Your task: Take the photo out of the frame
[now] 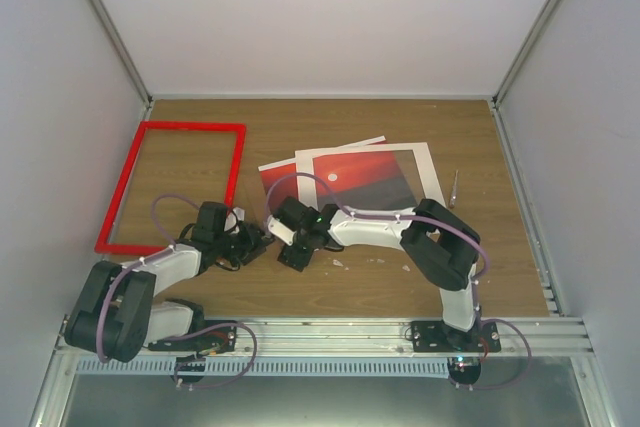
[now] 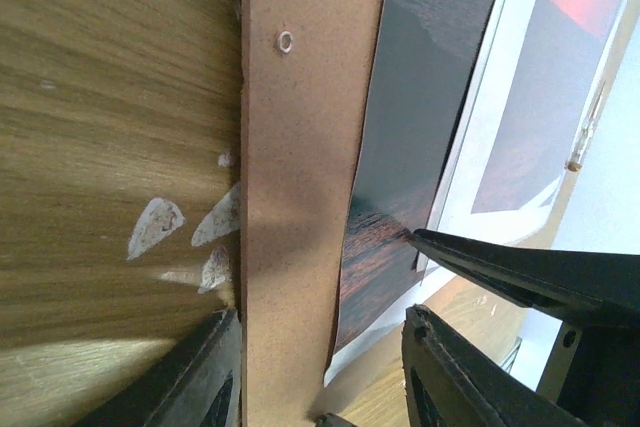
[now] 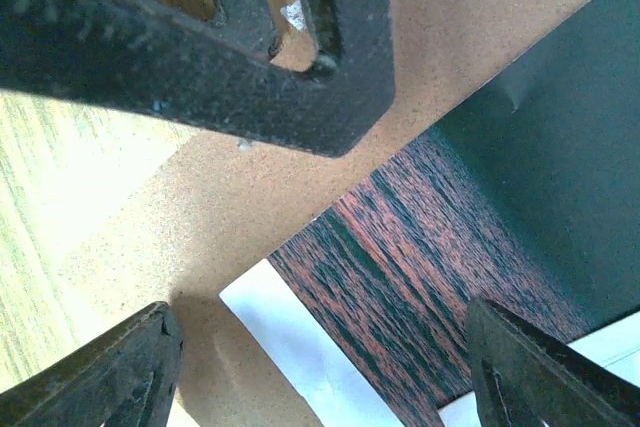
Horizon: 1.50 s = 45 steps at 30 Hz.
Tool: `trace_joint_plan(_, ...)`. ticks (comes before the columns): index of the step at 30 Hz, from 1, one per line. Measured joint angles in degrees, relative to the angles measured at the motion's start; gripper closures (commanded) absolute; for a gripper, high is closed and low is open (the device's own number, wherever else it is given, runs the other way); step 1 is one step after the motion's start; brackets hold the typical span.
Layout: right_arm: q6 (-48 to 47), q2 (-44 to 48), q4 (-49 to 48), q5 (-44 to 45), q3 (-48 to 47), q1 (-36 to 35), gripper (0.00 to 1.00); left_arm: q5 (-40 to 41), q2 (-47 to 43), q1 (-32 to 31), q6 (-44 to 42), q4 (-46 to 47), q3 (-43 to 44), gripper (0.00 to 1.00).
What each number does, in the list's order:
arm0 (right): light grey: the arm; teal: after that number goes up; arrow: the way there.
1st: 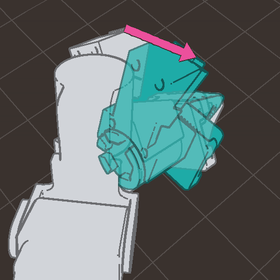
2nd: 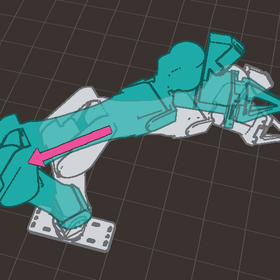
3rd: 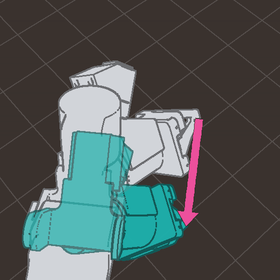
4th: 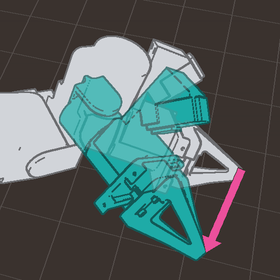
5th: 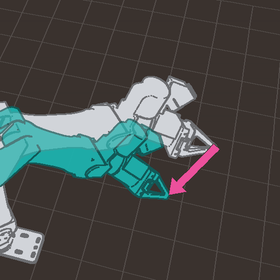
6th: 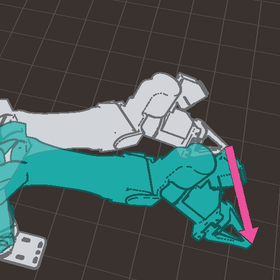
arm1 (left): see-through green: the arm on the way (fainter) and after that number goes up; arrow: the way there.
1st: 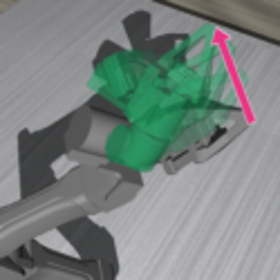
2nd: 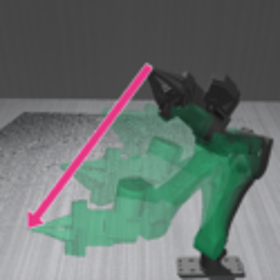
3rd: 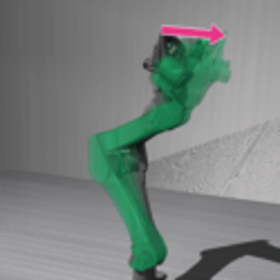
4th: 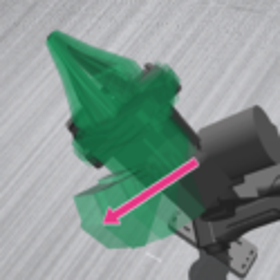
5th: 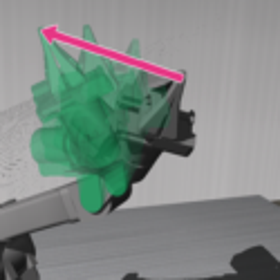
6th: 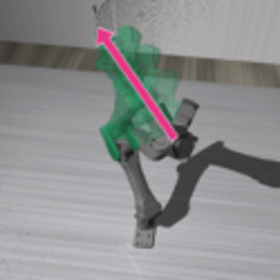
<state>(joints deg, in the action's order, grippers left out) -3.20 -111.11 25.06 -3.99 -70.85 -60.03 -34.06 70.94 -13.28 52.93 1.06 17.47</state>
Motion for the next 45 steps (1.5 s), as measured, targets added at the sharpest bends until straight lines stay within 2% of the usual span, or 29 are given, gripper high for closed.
trace_joint_plan(15,0.17,-2.21,0.17,1.14,-2.67,0.81,0.50,0.02,1.07,-0.15,-0.55,1.70,-0.02,0.55)
trace_joint_plan(34,0.70,-0.85,-0.96,2.64,-1.31,0.96,0.59,-1.70,-1.01,-0.70,0.87,0.90,2.21,0.53)
trace_joint_plan(45,1.36,1.03,-2.27,4.76,-0.17,0.96,0.62,-3.72,5.64,-1.53,2.71,4.98,3.02,0.53)
